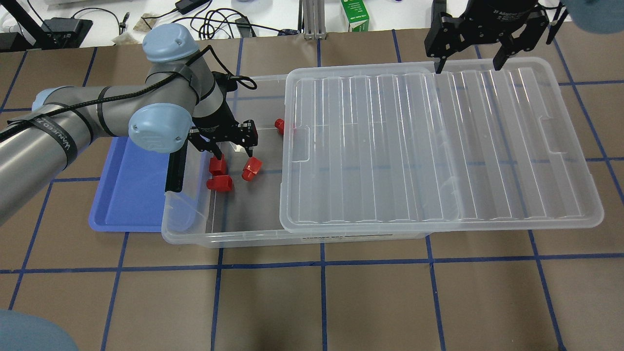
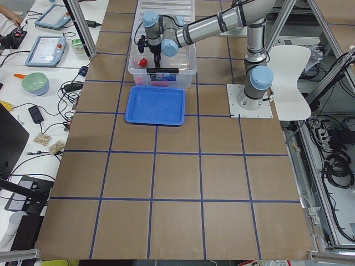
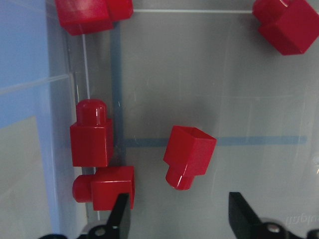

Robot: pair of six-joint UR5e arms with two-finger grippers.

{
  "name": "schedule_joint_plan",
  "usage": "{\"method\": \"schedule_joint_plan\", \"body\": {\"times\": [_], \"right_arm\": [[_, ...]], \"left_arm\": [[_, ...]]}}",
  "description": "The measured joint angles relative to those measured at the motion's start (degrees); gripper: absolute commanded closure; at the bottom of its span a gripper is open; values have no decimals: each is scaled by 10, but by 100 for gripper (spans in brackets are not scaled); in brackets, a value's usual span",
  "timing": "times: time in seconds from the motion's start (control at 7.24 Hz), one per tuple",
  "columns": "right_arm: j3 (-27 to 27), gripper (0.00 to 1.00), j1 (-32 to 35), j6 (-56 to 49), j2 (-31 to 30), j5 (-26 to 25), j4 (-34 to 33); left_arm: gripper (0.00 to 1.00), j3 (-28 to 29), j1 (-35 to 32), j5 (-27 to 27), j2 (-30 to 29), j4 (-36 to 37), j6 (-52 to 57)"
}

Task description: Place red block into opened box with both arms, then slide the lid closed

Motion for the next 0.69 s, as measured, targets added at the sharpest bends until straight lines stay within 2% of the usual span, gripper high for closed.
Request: {"method": "schedule_joint_plan", "body": {"times": [0.28, 0.69], "right_arm": [[-1, 0, 0, 1, 0, -1, 0], [-1, 0, 0, 2, 0, -1, 0]], "left_arm": [[0, 52, 10, 4, 23, -38, 6], [0, 177, 21, 8, 65, -200, 23]]}}
